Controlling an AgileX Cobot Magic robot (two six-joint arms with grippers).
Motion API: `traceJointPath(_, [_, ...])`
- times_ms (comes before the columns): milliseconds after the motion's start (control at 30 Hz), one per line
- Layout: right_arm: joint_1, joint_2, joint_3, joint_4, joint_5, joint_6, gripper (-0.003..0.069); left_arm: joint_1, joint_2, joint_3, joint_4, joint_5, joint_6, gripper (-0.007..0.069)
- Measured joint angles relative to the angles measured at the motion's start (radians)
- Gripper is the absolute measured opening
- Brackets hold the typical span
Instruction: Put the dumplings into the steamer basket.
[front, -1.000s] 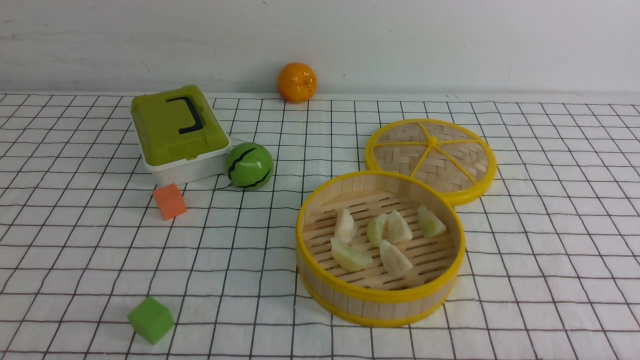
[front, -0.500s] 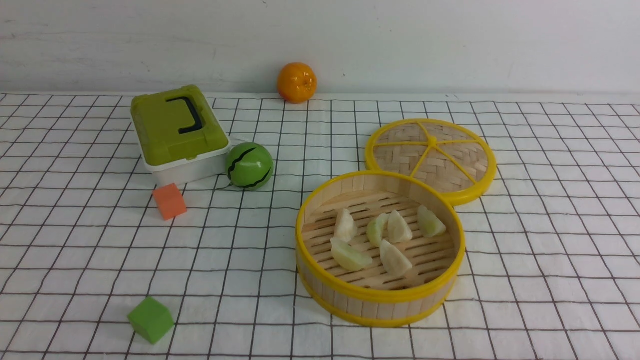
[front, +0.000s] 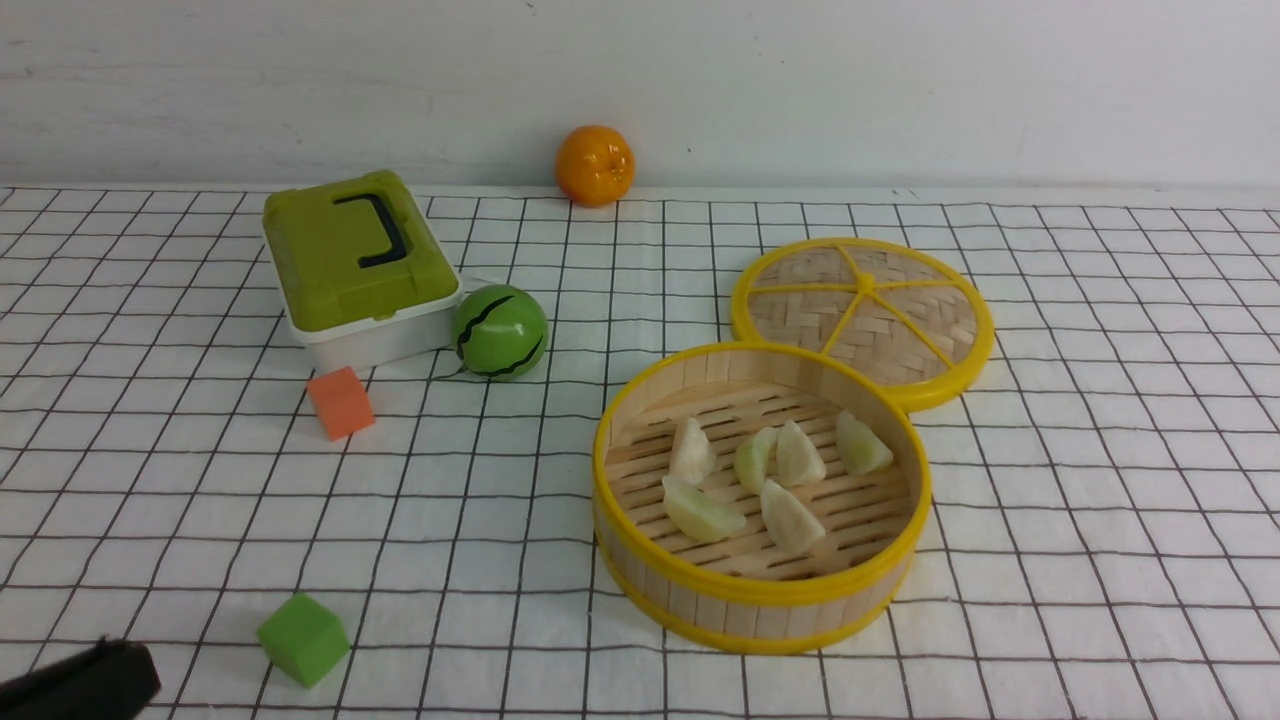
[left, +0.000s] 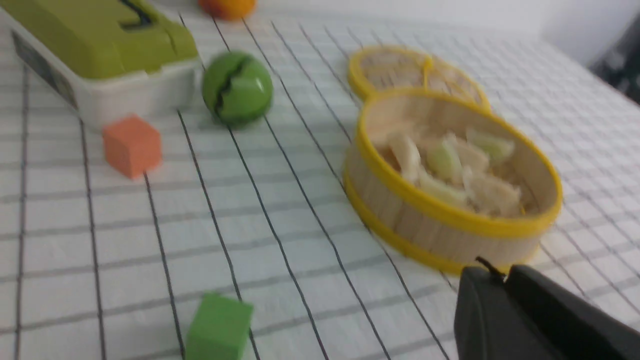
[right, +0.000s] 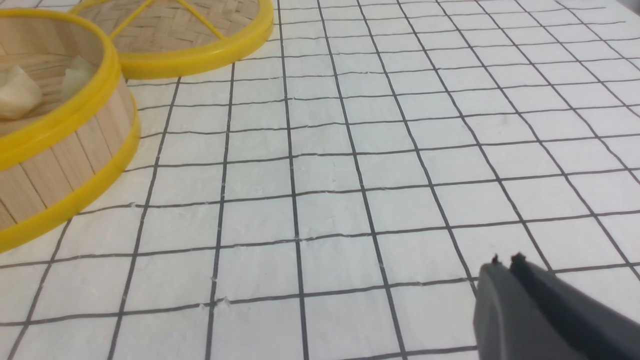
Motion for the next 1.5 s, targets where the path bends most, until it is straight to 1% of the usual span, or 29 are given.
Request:
traceJointPath(67, [0.000, 0.000, 0.000, 0.000, 0.000, 0.000, 0.0014, 0.053, -0.040, 0.062, 0.004, -0.113, -0.007, -0.0008])
traceJointPath(100, [0.000, 0.000, 0.000, 0.000, 0.000, 0.000, 0.0014, 0.064, -0.044, 0.068, 0.004, -0.122, -0.009, -0.0011])
traceJointPath(133, [0.000, 0.000, 0.000, 0.000, 0.000, 0.000, 0.0019, 0.114, -0.087, 0.115, 0.005, -0.190, -0.014, -0.0012])
traceJointPath(167, [0.000, 0.000, 0.000, 0.000, 0.000, 0.000, 0.0020, 0.126, -0.097, 0.124, 0.006, -0.194, -0.015, -0.0012])
traceJointPath(200, [0.000, 0.000, 0.000, 0.000, 0.000, 0.000, 0.0020, 0.160, -0.126, 0.145, 0.006, -0.208, -0.016, -0.0012])
traceJointPath(333, [0.000, 0.000, 0.000, 0.000, 0.000, 0.000, 0.0020, 0.265, -0.197, 0.182, 0.006, -0.192, -0.019, -0.0012])
traceJointPath(400, [0.000, 0.000, 0.000, 0.000, 0.000, 0.000, 0.0020, 0.316, -0.205, 0.188, 0.006, -0.157, -0.019, -0.0012])
traceJointPath(500, [0.000, 0.000, 0.000, 0.000, 0.000, 0.000, 0.0020, 0.360, -0.205, 0.200, 0.006, -0.095, -0.019, -0.0012])
traceJointPath(600, [0.000, 0.000, 0.000, 0.000, 0.000, 0.000, 0.0022, 0.373, -0.205, 0.215, 0.006, -0.041, -0.019, -0.0012])
traceJointPath(800, [0.000, 0.000, 0.000, 0.000, 0.000, 0.000, 0.0030, 0.373, -0.205, 0.239, 0.006, 0.005, -0.019, -0.0012])
traceJointPath(1000, [0.000, 0.000, 0.000, 0.000, 0.000, 0.000, 0.0040, 0.375, -0.205, 0.240, 0.006, 0.118, -0.019, -0.0012])
traceJointPath(1500, [0.000, 0.000, 0.000, 0.000, 0.000, 0.000, 0.0059, 0.378, -0.205, 0.240, 0.004, 0.141, -0.019, -0.0012])
